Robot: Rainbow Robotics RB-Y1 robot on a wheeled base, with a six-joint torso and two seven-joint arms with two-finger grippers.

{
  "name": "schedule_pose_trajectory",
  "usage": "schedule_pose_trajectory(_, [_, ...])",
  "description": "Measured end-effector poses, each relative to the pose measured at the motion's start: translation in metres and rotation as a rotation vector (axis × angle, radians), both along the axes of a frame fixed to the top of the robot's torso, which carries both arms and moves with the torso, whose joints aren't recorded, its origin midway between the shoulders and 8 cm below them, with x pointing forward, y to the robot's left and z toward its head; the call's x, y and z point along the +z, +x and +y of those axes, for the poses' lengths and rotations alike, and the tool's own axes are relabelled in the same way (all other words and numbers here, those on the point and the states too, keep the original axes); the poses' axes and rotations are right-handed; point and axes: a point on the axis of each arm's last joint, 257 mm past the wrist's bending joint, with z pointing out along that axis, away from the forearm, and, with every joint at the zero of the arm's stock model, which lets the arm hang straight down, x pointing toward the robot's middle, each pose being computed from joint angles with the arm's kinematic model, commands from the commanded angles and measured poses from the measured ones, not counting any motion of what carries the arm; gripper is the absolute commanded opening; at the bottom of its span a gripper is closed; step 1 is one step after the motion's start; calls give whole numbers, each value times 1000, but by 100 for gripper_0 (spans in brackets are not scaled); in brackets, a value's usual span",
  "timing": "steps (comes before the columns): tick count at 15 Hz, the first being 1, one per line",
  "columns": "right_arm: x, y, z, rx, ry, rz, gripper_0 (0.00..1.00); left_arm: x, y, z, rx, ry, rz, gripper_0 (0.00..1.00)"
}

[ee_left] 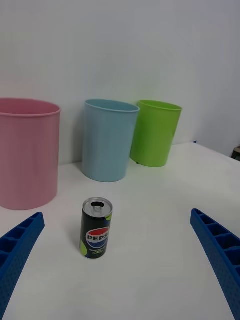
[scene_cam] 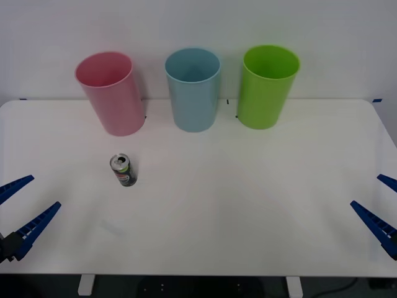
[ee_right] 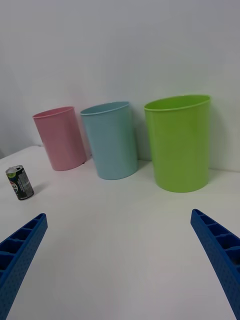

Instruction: Grasp the object on the table and drop it into the matching bin: aluminum can to the light blue bin, PET bottle to the pink bin.

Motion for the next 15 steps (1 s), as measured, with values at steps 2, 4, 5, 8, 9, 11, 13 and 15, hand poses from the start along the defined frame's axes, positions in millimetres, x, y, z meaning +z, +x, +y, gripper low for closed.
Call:
schedule_pose_trajectory(2, [0, 0, 0, 0, 0, 0, 100, 0, 0, 0, 0, 0, 0, 100])
schedule_pose_trajectory(4, [0, 0, 0, 0, 0, 0, 100, -14, -3, 0, 12, -8, 30, 100])
schedule_pose_trajectory(5, [0, 0, 0, 0, 0, 0, 100, -16, -3, 0, 13, -3, 32, 100])
schedule_pose_trajectory(8, [0, 0, 0, 0, 0, 0, 100, -17, -4, 0, 12, 8, 37, 100])
schedule_pose_trajectory(9, [0, 0, 0, 0, 0, 0, 100, -21, -5, 1, 17, 14, 46, 100])
schedule_pose_trajectory(11, [0, 0, 0, 0, 0, 0, 100, -32, -6, 2, 35, 32, 69, 100])
schedule_pose_trajectory(13, [0, 0, 0, 0, 0, 0, 100, -48, -5, 4, 67, 62, 92, 100])
schedule_pose_trajectory(15, [0, 0, 0, 0, 0, 0, 100, -59, -2, 4, 98, 85, 101, 100])
